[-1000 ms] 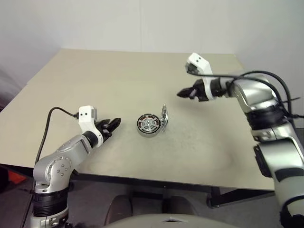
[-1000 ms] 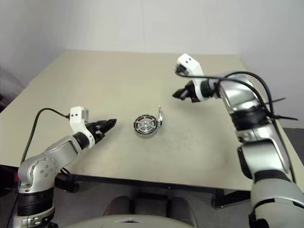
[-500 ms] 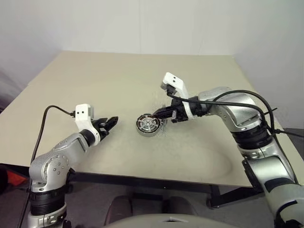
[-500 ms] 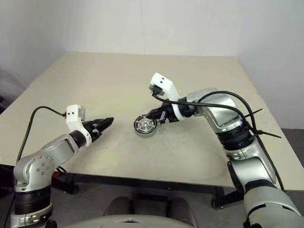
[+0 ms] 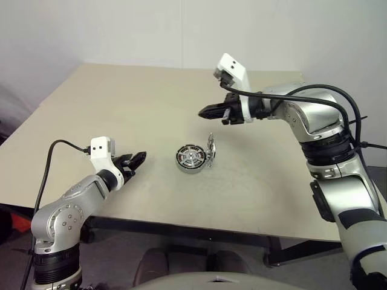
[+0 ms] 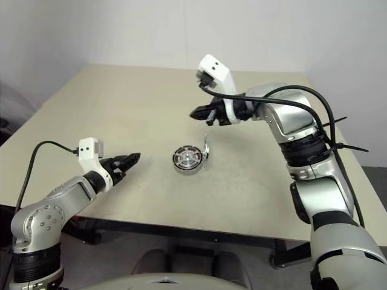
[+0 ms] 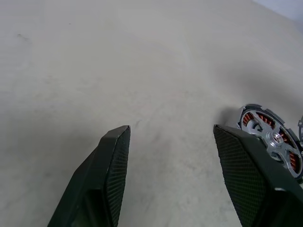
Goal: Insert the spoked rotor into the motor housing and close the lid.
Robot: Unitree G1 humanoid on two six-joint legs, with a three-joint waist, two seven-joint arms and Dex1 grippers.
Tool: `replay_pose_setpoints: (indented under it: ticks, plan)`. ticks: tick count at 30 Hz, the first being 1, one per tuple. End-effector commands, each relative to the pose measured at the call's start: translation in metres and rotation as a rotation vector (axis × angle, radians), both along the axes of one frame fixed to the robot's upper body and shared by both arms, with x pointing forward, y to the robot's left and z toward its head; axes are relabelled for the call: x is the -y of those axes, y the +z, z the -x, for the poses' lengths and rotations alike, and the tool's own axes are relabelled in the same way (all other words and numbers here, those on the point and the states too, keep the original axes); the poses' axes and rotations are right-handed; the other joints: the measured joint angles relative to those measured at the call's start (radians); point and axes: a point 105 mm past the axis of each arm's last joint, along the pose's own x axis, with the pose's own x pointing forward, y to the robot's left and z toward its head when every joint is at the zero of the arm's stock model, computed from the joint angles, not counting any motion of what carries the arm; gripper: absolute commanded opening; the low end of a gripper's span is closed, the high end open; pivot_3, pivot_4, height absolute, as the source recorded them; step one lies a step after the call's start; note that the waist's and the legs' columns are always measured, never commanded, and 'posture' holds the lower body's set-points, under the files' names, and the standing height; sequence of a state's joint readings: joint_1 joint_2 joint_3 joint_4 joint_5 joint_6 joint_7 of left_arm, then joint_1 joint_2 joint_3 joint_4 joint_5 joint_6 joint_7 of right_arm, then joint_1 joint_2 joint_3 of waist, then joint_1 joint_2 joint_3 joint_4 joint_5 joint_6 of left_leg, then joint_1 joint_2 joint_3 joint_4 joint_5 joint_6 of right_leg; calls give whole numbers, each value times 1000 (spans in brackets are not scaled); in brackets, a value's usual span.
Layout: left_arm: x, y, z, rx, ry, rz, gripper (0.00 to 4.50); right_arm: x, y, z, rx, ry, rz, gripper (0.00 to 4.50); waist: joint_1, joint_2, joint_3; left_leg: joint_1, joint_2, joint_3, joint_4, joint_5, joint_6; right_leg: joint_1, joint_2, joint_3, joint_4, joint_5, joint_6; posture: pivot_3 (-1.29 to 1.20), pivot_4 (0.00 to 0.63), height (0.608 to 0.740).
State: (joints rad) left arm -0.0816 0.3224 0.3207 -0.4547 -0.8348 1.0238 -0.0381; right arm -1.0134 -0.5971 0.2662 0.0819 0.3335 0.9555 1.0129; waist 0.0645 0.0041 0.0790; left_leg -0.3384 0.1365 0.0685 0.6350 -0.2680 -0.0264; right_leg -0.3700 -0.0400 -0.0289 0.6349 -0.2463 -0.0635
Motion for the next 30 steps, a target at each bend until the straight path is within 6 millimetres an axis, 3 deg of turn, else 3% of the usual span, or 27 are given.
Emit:
replay_pose_setpoints:
  ticks: [1, 4, 11, 21, 30]
  plan:
    - [2, 14, -2, 54, -11, -5, 3018, 14, -8, -5, 42, -29, 62, 7, 4, 0, 0, 0, 0, 0, 0, 0, 0, 0, 0, 0, 0, 0, 0, 0, 0, 740]
    - [3, 14, -3, 54, -17, -4, 3018, 25, -28, -8, 47, -53, 127, 7, 5, 0, 0, 0, 1, 0, -1, 0, 1, 0, 1, 0, 0, 0, 0, 0, 0, 740]
    - [1, 15, -4, 53, -21, -11, 3018, 30, -46, 3, 43, -6, 175, 7, 6, 0, 0, -2, 1, 0, 0, 2, 4, -4, 1, 0, 1, 0, 0, 0, 0, 740]
    - [-2, 17, -3, 59, -13, -18, 3018, 28, -54, 21, 9, 83, 184, 7, 6, 0, 0, -2, 1, 0, 0, 2, 4, -3, 1, 0, 1, 0, 0, 0, 0, 740]
    - [-6, 19, -4, 67, 0, -22, 3018, 8, -54, 34, -20, 138, 125, 7, 5, 0, 0, -2, 1, 0, 0, 2, 4, -3, 1, 0, 1, 0, 0, 0, 0, 740]
